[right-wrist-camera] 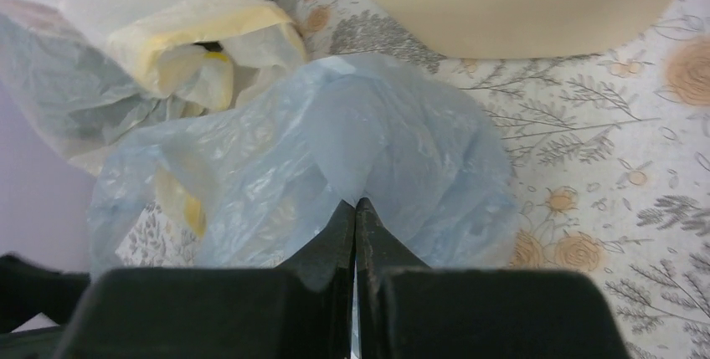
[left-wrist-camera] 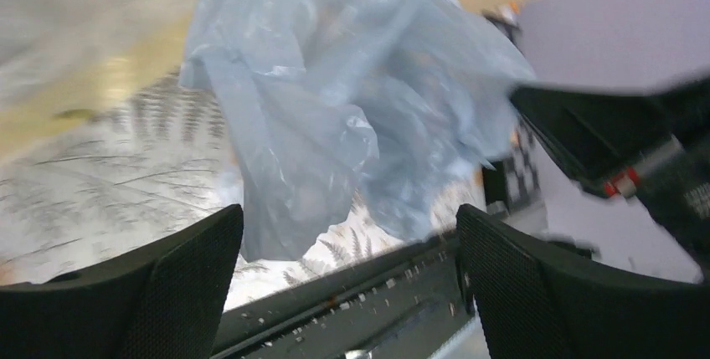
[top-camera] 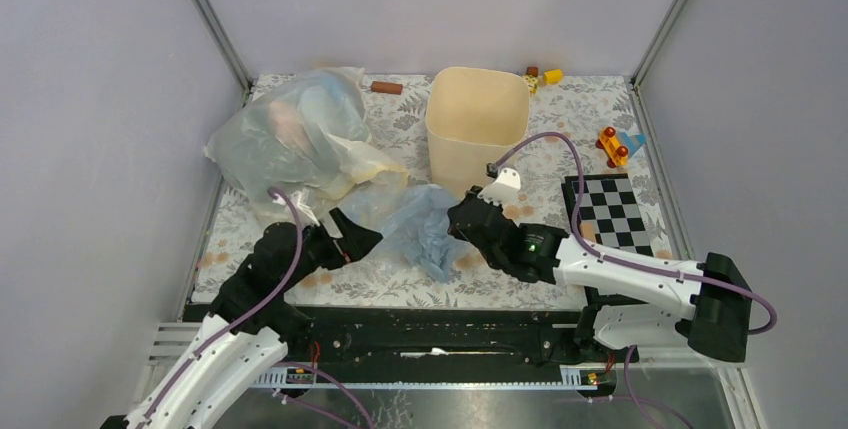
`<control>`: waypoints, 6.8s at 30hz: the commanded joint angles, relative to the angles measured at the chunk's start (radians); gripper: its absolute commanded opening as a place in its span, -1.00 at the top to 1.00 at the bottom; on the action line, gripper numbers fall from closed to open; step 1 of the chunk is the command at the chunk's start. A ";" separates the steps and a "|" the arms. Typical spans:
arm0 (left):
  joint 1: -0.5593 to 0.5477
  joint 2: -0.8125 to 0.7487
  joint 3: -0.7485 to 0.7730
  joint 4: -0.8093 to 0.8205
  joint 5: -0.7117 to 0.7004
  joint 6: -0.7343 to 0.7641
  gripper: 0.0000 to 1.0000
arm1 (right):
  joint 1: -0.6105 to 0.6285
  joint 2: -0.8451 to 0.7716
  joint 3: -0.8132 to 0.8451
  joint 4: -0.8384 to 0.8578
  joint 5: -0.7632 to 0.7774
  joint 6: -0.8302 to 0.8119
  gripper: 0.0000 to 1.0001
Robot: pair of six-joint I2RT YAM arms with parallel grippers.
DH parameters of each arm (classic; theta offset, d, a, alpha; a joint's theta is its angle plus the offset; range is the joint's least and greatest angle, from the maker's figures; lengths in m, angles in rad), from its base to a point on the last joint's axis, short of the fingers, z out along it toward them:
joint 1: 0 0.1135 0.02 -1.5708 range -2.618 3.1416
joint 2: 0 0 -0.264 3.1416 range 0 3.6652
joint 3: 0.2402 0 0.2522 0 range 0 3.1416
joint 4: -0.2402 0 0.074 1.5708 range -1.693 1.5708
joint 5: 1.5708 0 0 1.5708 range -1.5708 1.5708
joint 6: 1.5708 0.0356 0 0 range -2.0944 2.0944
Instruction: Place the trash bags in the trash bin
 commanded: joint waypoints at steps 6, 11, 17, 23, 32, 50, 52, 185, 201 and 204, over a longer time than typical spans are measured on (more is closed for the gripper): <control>-0.002 -0.007 0.167 -0.286 -0.654 -0.211 -0.97 | -0.004 -0.146 -0.037 -0.218 0.334 0.221 1.00; -0.003 0.104 0.180 -0.259 -0.623 -0.185 -0.97 | -0.004 -0.241 -0.112 -0.205 0.344 0.224 1.00; -0.008 0.194 0.026 0.293 0.156 0.003 -0.95 | -0.004 -0.173 -0.063 -0.078 0.152 0.145 1.00; -0.135 0.259 -0.134 0.617 0.232 -0.111 -0.94 | -0.004 -0.046 0.048 0.017 0.003 0.017 1.00; -0.330 0.310 -0.168 0.721 0.128 -0.142 -0.89 | -0.004 0.020 0.081 0.053 -0.009 0.013 1.00; -0.511 0.558 -0.252 0.901 -0.293 -0.362 -0.97 | -0.004 0.057 0.094 0.072 -0.063 0.069 1.00; -0.511 0.590 -0.248 0.934 -0.333 -0.379 -0.94 | -0.004 0.052 0.085 0.075 -0.063 0.074 1.00; -0.488 0.430 0.098 0.363 -0.267 0.233 -0.77 | -0.107 -0.213 0.055 -0.034 -0.070 -0.376 0.84; -0.488 0.610 0.199 0.469 -0.324 0.360 -0.97 | -0.107 -0.175 0.037 0.101 -0.199 -0.364 0.22; -0.488 0.614 0.180 0.571 -0.292 0.378 -0.97 | -0.107 -0.191 0.029 0.100 -0.195 -0.349 0.30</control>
